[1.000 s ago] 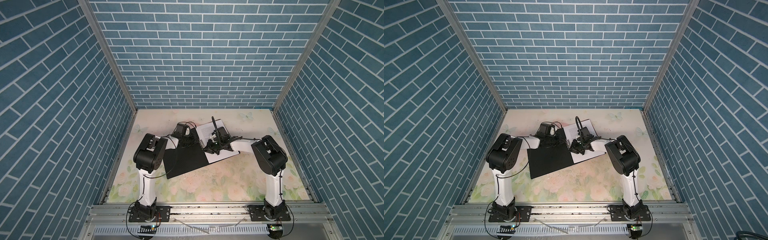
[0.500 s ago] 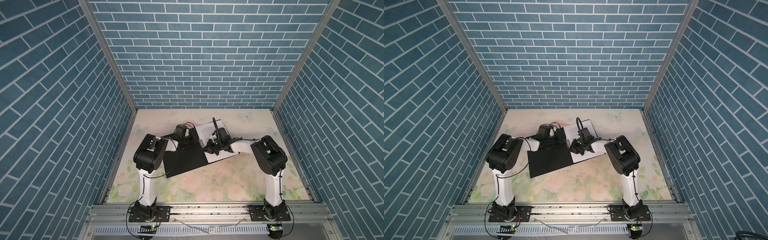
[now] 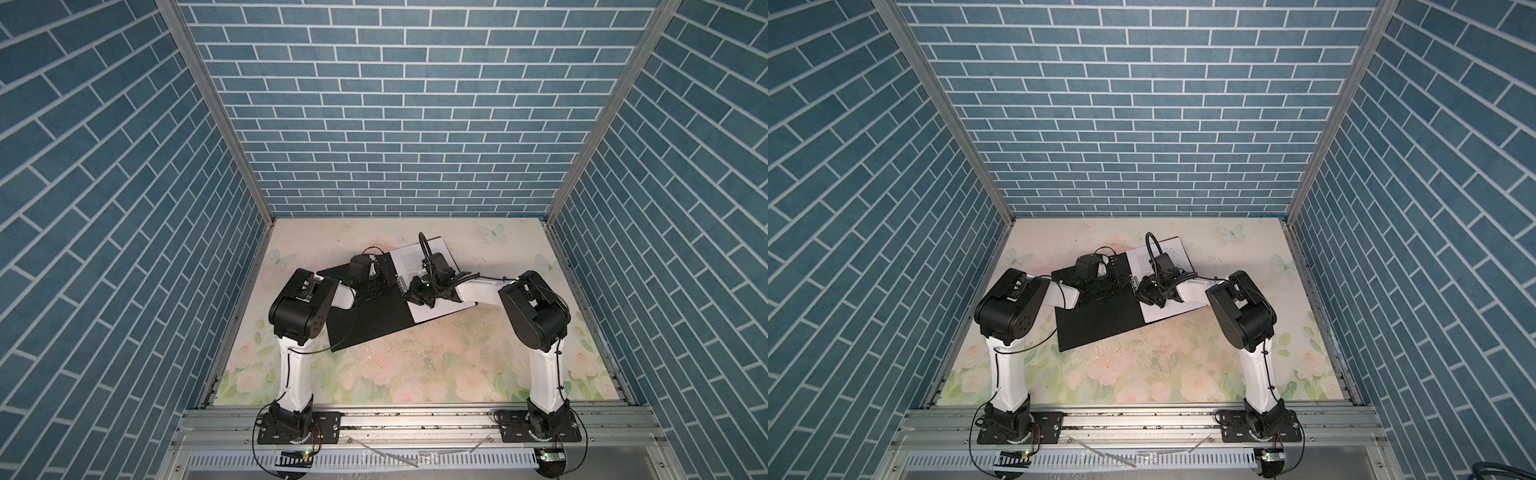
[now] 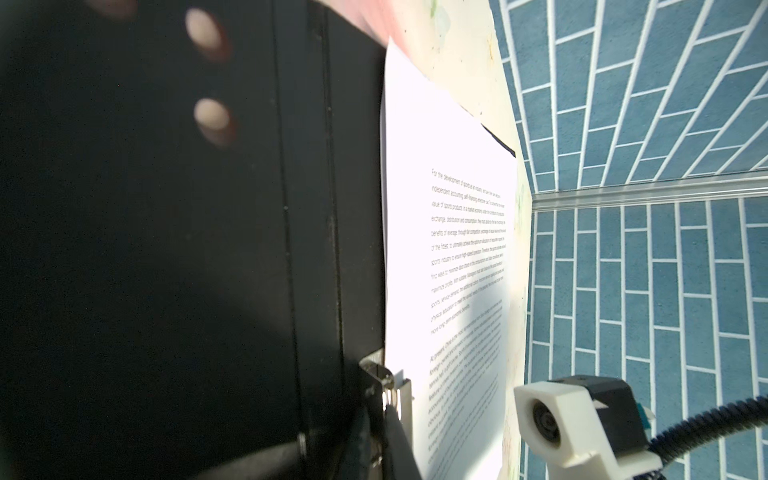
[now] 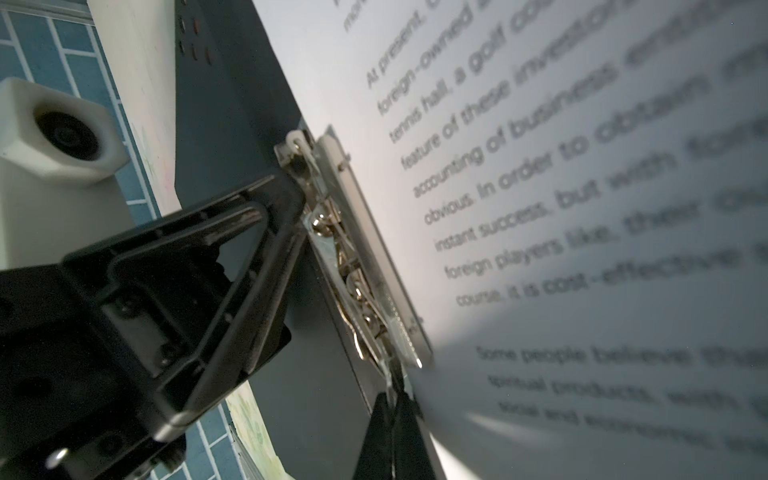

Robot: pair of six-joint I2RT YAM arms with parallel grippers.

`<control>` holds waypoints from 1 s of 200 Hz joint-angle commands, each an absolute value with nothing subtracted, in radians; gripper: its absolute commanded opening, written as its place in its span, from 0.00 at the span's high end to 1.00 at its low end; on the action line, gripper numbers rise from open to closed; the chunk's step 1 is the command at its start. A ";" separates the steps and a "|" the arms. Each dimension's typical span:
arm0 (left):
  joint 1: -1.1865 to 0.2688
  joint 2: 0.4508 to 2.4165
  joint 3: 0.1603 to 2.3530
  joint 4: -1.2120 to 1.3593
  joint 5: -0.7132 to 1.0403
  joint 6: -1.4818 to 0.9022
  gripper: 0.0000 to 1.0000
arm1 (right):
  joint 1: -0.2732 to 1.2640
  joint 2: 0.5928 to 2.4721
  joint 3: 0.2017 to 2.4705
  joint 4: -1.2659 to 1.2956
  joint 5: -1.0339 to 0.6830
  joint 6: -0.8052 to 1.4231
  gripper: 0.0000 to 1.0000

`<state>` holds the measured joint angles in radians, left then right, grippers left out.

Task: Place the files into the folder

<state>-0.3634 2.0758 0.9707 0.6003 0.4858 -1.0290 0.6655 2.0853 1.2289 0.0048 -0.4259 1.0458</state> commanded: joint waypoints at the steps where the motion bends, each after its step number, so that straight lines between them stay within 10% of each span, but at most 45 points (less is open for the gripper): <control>1: -0.380 2.114 0.921 0.545 0.455 -1.046 0.91 | 0.666 2.231 1.134 -0.211 -0.215 1.122 1.00; 200: -0.387 2.112 0.880 0.600 0.419 -1.076 0.91 | 0.721 2.239 1.132 0.012 -0.337 1.260 1.00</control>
